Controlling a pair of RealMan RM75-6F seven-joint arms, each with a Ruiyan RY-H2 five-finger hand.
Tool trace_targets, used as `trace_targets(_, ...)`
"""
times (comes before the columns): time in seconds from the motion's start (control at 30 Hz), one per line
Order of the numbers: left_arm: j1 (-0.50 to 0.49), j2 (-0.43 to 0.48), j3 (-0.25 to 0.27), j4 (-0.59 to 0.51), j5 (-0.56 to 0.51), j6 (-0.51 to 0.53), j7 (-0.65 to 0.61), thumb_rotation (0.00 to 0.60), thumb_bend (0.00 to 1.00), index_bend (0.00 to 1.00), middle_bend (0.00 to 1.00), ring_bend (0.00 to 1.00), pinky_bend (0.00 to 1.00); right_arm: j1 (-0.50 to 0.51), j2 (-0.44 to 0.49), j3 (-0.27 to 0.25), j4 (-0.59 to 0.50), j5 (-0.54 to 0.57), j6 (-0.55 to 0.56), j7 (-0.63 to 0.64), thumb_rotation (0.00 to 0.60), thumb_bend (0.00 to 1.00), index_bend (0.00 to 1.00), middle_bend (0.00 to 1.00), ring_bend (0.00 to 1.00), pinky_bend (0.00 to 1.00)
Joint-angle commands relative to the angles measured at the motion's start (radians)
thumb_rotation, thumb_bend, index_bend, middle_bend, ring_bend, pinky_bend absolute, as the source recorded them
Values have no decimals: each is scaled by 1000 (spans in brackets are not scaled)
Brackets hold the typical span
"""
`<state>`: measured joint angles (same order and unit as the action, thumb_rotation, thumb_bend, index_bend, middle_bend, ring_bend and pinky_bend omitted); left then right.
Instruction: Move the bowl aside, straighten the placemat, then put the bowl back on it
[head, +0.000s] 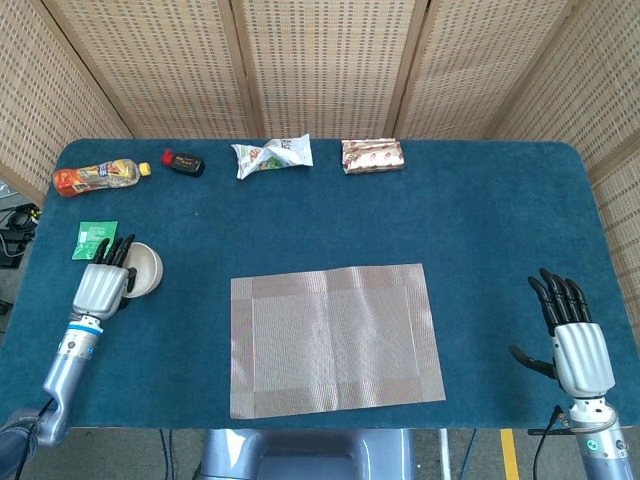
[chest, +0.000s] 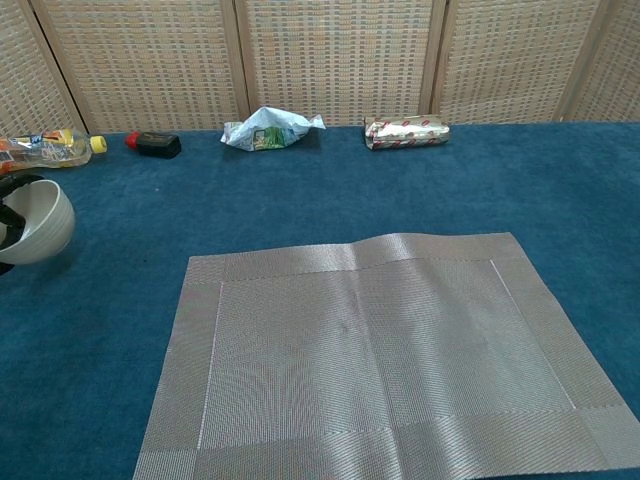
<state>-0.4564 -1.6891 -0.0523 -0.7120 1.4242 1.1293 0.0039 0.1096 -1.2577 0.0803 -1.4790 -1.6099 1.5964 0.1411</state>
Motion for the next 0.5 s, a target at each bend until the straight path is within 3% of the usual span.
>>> trace_targets(0.03,2,11,-1,-19,6,12,3,600,478,685,0,0,0,-1,1,0,-1,-2,2,2,600,135,35,0,0,0)
trace_targets(0.2,3,35,0,-74,21,40,11,600,478,684,0,0,0,-2,4,-1,-5,-4,6,7,600,135,35,0,0,0)
trace_targets(0.5,-37,90,7,-337,115,127,124,600,476,678,0,0,0,-9,14,0,-18,-9,23,17,600,135,35,0,0,0)
